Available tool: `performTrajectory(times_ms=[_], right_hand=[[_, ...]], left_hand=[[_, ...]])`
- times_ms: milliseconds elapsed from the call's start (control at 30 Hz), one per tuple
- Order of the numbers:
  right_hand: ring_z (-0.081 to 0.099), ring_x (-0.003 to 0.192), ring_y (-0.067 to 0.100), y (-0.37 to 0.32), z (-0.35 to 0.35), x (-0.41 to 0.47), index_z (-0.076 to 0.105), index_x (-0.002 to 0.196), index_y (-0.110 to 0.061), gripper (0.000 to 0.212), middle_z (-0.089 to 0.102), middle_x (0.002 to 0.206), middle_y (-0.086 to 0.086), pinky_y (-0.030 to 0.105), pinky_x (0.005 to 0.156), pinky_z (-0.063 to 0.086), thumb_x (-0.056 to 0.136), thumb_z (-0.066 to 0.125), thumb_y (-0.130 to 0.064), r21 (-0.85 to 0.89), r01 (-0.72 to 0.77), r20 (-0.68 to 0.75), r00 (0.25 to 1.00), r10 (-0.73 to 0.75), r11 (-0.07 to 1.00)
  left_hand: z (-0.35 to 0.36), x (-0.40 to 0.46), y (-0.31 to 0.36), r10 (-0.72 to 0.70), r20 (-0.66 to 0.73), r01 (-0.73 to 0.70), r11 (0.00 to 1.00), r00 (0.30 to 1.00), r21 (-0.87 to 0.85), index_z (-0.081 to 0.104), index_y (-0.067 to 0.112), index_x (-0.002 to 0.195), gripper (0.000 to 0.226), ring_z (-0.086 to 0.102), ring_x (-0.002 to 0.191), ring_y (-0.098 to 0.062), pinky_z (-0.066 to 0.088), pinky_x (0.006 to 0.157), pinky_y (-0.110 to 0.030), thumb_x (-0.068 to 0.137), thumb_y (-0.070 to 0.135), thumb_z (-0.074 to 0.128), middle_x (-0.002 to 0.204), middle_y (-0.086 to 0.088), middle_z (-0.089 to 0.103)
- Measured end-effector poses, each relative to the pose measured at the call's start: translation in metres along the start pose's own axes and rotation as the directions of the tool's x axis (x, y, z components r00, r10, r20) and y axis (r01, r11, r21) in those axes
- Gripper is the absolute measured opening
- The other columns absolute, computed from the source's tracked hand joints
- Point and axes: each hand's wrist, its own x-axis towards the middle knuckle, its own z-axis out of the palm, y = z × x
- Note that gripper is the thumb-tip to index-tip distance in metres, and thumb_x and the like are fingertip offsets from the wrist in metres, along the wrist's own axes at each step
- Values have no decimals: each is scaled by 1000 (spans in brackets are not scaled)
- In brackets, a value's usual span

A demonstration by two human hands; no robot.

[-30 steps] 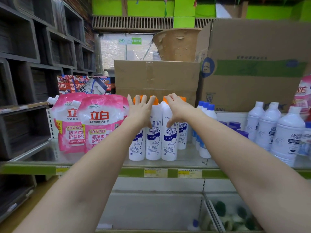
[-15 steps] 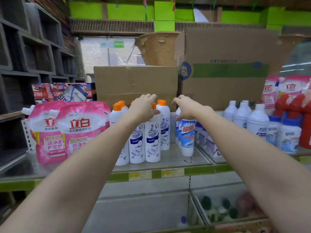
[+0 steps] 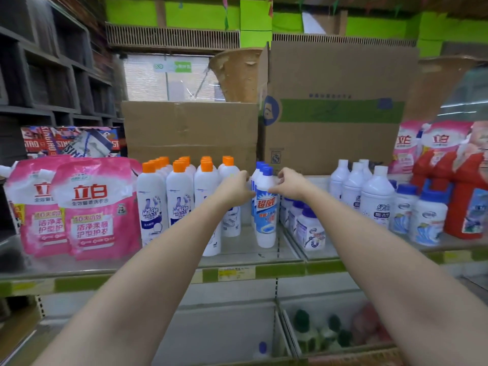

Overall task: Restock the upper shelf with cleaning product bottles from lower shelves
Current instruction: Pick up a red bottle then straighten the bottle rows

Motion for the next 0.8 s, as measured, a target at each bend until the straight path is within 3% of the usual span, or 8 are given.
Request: performTrajectory(times_ms=[67,167,233,433,600,700,800], right_hand=[[59,111,26,8,11,1,47,134,-7,61,59,127,9,43,94,53,87,73,-36,65,-13,32,999,11,998],[61,109,27,11,22,2,47,131,-10,55,60,124,8,44,90,55,91,69,-39,111,-18,35,999,14,994],[62,106,29,10,26,4,44,131,-10,50,60,122,10,41,81,56,94,67,-35,106,-14,2,1000,14,994],[63,107,32,10,25,7,41,130,-10,49,58,123,14,49,85,60,94,69,-27,119,-4,-9,1000,5,993],[62,105,31,21,4,7,47,127,-10,43,56,118,12,43,87,56,92,69,-23,12,44,45,998,-44,999],[61,105,30,42,-17,8,59,118,-12,28,62,119,11,37,84,54,91,66,-14,-79,57,13,998,-56,995],[64,102,30,73,-36,8,67,105,-10,17,68,114,14,40,89,57,89,69,-9,-117,26,33,999,-22,993]], left_hand=[[12,-2,1,-42,23,43,998,999,-50,49,10,135,48,58,100,-20,52,89,-32,93,20,68,126,-8,59],[27,-5,3,-98,29,100,992,995,-80,45,9,143,57,57,119,-25,49,96,-35,93,18,69,140,-10,54],[34,-6,3,-101,18,102,993,995,-62,46,9,143,56,56,122,-26,50,99,-37,93,18,68,140,-11,55],[29,-7,8,-74,-33,73,997,997,-32,50,11,140,51,59,117,-25,49,95,-34,92,16,67,133,-9,59],[22,2,22,-55,-111,53,998,992,-24,63,10,115,23,63,95,-23,57,84,-37,93,15,64,109,-9,66],[26,8,44,-5,-131,7,1000,991,12,68,8,104,14,62,93,-23,56,81,-37,92,14,63,104,-7,66],[43,12,69,51,-79,-48,998,996,31,69,9,100,13,63,92,-24,56,82,-38,90,13,63,102,-8,68]])
